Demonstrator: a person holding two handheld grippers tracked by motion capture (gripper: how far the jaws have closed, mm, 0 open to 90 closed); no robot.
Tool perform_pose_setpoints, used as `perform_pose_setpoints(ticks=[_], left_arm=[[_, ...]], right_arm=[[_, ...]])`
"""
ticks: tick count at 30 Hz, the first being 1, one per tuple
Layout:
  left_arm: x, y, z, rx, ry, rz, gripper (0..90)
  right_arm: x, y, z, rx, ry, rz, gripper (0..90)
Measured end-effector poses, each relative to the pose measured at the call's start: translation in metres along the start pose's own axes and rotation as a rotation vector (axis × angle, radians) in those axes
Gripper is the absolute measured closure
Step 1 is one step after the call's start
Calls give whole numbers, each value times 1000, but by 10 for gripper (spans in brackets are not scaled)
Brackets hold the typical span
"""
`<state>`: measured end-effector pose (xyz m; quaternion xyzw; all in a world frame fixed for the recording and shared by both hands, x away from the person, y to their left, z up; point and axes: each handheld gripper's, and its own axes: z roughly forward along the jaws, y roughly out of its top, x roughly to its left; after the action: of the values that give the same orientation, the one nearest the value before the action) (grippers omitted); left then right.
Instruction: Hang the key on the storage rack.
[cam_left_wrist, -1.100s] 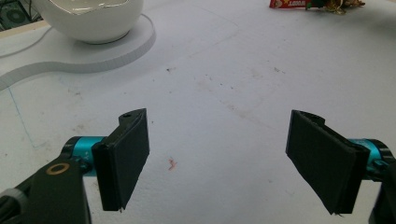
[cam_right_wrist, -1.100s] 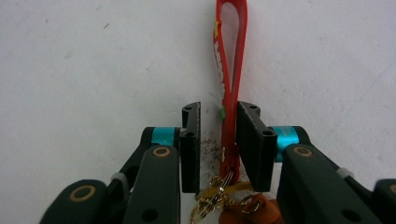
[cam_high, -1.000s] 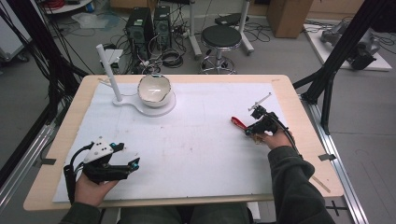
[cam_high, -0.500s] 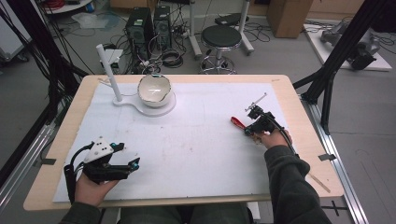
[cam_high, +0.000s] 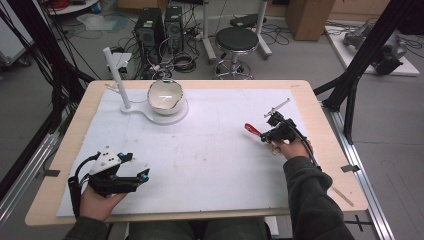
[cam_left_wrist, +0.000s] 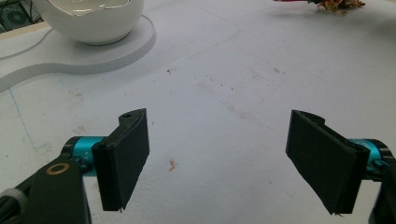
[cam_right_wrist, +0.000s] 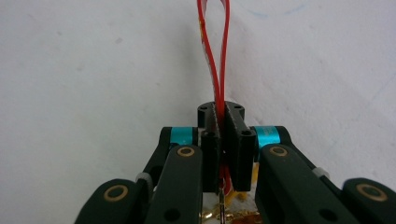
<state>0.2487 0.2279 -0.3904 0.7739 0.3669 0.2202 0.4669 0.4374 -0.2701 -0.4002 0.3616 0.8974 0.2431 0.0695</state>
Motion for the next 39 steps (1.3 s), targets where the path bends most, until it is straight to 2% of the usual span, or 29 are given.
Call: perform_pose_setpoints(ticks=[2,3,4,6,9,11,13,16,22,23,25,28,39], left_arm=[[0,0,0,0,1,-2,218],[0,0,0,1,0,0,218],[0,0,0,1,0,0,218],[0,0,0,1,0,0,218],[0,0,0,2,1,2,218],[0,0,0,1,3,-1,218],[0,0,0,0,3,-1,218],[-1,0,0,4,4,4,218],[-1,0,0,1,6,0,218],[-1,0,0,0,5,-2,218],[-1,0,0,-1,5,0,218],[0,0,1,1,5,2,218],[-1,-1,1,5,4,3,218]], right_arm=[[2,0,-4,-28,5,-12,854],[5,1,-8,-69,17,-9,853],[6,1,-11,-88,26,-5,854],[7,0,-14,-109,31,-9,854],[11,-2,-21,-179,38,-17,854],[11,-8,-25,-238,54,-2,854],[12,-12,-27,-260,70,13,854],[15,-14,-34,-302,73,7,854],[24,-14,-50,-430,95,-9,854],[24,-14,-50,-430,95,-9,854],[26,-14,-54,-464,111,5,854],[28,-14,-60,-515,120,0,854],[41,-7,-72,-586,131,-22,855]])
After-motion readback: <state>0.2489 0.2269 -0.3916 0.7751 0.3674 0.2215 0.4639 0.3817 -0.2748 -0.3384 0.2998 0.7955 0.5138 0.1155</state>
